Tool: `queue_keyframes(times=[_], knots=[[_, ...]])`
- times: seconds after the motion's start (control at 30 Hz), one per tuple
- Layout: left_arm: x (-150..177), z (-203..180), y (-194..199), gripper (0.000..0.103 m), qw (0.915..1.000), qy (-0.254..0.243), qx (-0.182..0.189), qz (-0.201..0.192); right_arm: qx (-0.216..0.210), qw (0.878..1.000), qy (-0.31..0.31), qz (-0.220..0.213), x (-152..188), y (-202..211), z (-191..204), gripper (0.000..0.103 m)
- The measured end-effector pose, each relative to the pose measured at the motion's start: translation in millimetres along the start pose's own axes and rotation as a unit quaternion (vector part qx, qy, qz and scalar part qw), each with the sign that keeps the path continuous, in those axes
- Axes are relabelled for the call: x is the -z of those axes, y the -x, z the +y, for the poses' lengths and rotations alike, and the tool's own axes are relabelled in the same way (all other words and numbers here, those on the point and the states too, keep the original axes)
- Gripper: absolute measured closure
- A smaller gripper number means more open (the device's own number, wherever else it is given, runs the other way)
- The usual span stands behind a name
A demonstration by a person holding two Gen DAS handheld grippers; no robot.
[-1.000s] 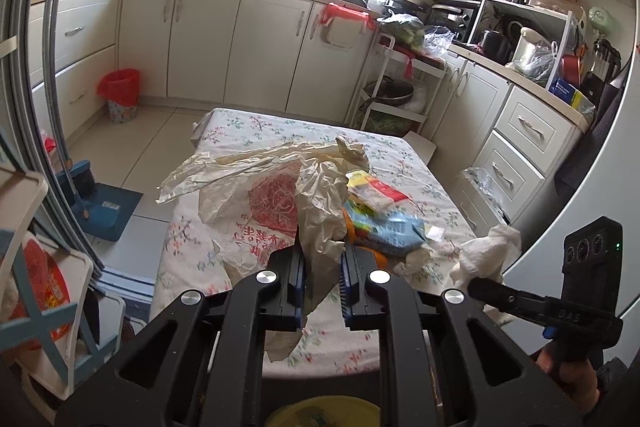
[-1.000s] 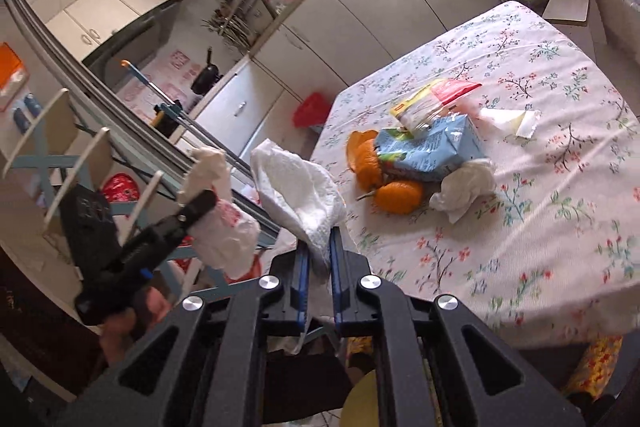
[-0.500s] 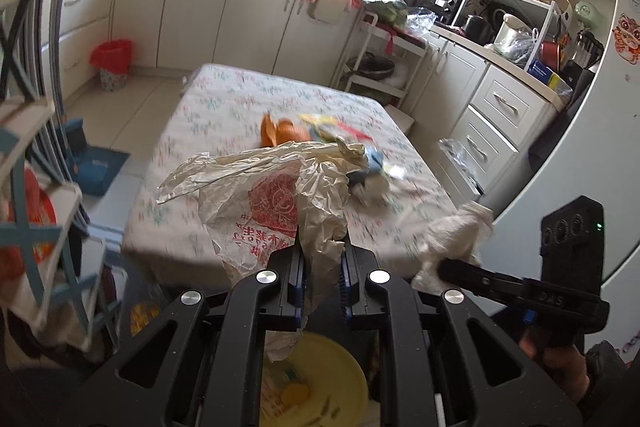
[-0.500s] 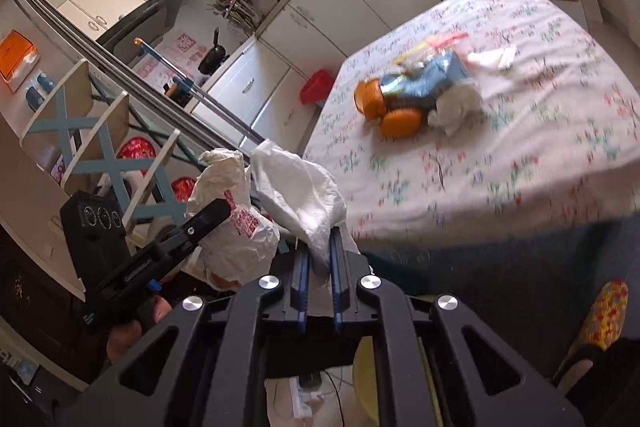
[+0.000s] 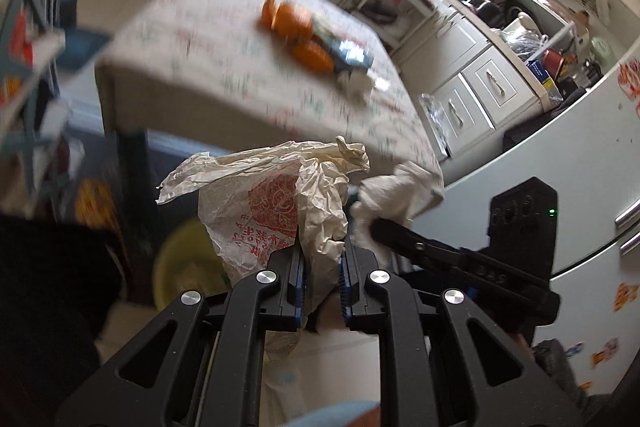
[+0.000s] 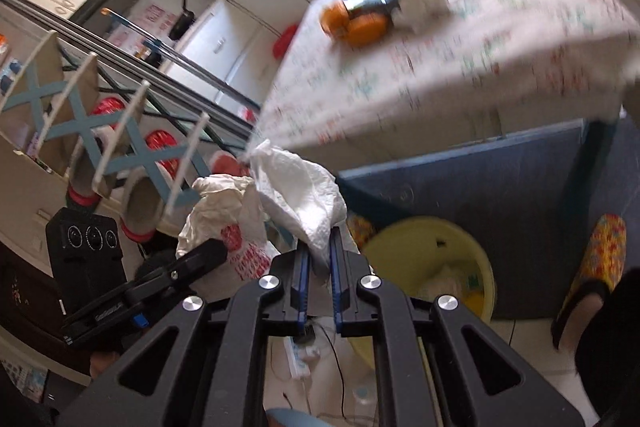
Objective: Collect trash
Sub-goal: 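Carry bag and tissue over the yellow bucket and open both tools to drop them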
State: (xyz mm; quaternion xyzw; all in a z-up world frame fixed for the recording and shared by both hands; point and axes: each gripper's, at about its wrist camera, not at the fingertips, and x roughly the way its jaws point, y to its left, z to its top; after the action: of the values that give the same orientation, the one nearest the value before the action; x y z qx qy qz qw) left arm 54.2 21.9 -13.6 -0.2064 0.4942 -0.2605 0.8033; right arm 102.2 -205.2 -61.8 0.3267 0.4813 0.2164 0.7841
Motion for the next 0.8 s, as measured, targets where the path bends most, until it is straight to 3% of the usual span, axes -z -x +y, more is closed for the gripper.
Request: queue_keyframes(times=[0.1, 0.27, 0.37, 0.5, 0.57, 0.63, 0.8], knots=[[14.1, 4.2, -11.9, 0.09, 0.9992, 0.025, 0.011, 0.029, 0.013, 1.0, -0.008, 0.027, 9.7, -10.8, -4.8, 0.093], [26.3, 9.7, -28.8, 0.087, 0.9968, 0.039, -0.001, 0.069, 0.031, 0.997, -0.018, 0.062, 21.0, -24.7, -11.5, 0.093], [34.3, 13.1, -37.5, 0.077, 0.9945, 0.045, -0.016, 0.093, 0.044, 0.996, -0.026, 0.077, 25.6, -30.9, -17.4, 0.093], [34.9, 17.5, -33.1, 0.056, 0.9941, 0.046, -0.04, 0.09, 0.063, 0.993, -0.033, 0.098, 28.7, -41.9, -24.6, 0.09], [34.0, 18.0, -28.3, 0.052, 0.9946, 0.04, -0.053, 0.08, 0.079, 0.99, -0.037, 0.108, 30.1, -48.6, -29.2, 0.083], [32.7, 16.3, -25.9, 0.05, 0.9947, 0.034, -0.063, 0.073, 0.082, 0.989, -0.04, 0.119, 32.1, -55.2, -30.7, 0.062], [26.1, 2.4, -8.2, 0.044, 0.9931, -0.019, -0.114, 0.019, 0.097, 0.988, -0.029, 0.116, 32.8, -52.2, -28.7, 0.052]])
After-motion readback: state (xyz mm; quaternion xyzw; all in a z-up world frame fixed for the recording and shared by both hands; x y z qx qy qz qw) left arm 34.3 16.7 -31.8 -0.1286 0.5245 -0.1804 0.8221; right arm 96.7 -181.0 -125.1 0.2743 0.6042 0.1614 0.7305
